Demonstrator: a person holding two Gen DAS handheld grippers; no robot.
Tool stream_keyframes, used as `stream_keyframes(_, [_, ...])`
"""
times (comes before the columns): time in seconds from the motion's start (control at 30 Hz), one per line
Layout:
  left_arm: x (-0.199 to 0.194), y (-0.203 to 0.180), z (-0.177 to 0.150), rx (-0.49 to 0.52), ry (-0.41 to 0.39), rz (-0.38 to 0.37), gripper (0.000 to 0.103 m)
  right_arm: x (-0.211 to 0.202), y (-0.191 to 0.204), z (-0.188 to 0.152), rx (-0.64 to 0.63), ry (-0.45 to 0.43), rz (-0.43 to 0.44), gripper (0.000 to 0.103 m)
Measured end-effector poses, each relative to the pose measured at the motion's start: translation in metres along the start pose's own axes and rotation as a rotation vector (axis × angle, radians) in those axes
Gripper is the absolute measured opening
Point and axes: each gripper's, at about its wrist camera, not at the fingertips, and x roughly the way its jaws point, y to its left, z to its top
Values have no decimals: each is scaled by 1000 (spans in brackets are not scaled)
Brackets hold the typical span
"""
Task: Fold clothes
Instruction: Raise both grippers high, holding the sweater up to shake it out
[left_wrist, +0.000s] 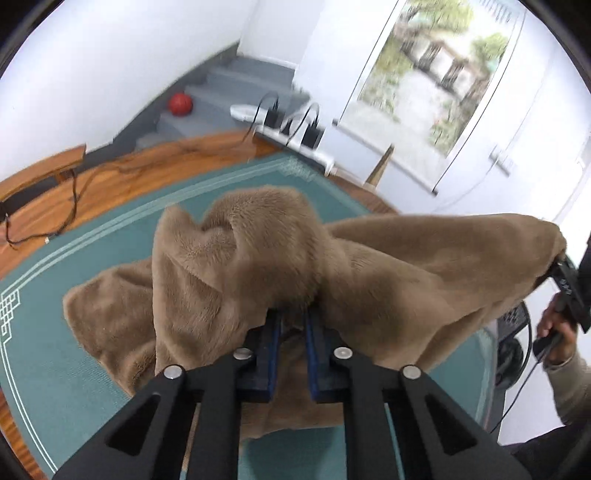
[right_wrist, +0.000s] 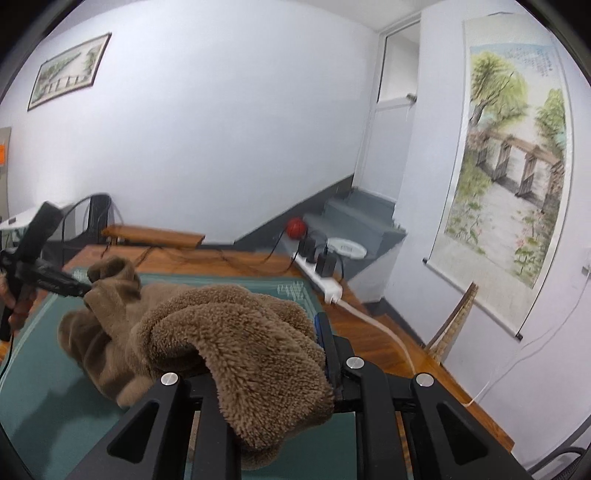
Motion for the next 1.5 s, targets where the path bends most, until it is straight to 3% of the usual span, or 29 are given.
stream_keyframes(0.2, [-33,-24,-1,38,-68,79,11,-28,-5,34,-46,-166,-6,18])
stream_keyframes(0.23, [-34,-29,-4,53,-59,103,19,-35,-4,41,-65,-197,0,18])
stream_keyframes(0.27, [-32,-35,-8,67,-45,130,40,-41,-4,46,-75,-222,9,18])
stream_keyframes(0.3, [-32,-38,-11,71,-38,150,55,-47,-4,52,-86,-247,18,18])
stream_keyframes(0.33, [-32,-42,-14,78,-47,179,81,-53,-5,57,-96,-273,27,18])
stream_keyframes(0.37, [-31,-47,-17,87,-59,212,86,-59,-5,62,-104,-297,33,18])
stream_keyframes(0.47, [-32,-58,-19,103,-86,243,86,-76,-11,77,-107,-373,36,18])
stream_keyframes(0.57, [-32,-65,-13,68,-105,192,86,-95,-22,92,-80,-451,36,18])
stream_keyframes(0.77, [-11,-69,-16,-179,-68,-179,86,-113,-33,109,-63,-523,40,18])
stream_keyframes(0.97, [32,-113,-38,-252,9,-344,86,-128,-44,109,-73,-555,39,18])
stream_keyframes(1.03, [40,-119,-43,-310,5,-382,83,-130,-50,108,-69,-557,39,18])
stream_keyframes(1.1, [44,-123,-46,-367,-4,-407,57,-131,-56,108,-65,-558,40,18])
stream_keyframes(1.13, [45,-126,-46,-373,7,-394,31,-132,-59,108,-63,-559,40,18])
stream_keyframes(1.17, [47,-130,-46,-376,21,-376,17,-133,-62,108,-61,-559,40,18])
stream_keyframes(1.3, [24,-144,-40,-371,-43,-293,10,-136,-74,108,-53,-562,41,18])
stream_keyframes(1.4, [-26,-151,-27,-380,-199,-212,10,-137,-92,108,-37,-565,12,18])
stream_keyframes(1.5, [-98,-154,-9,-383,-416,-99,10,-136,-112,107,-13,-570,-15,18])
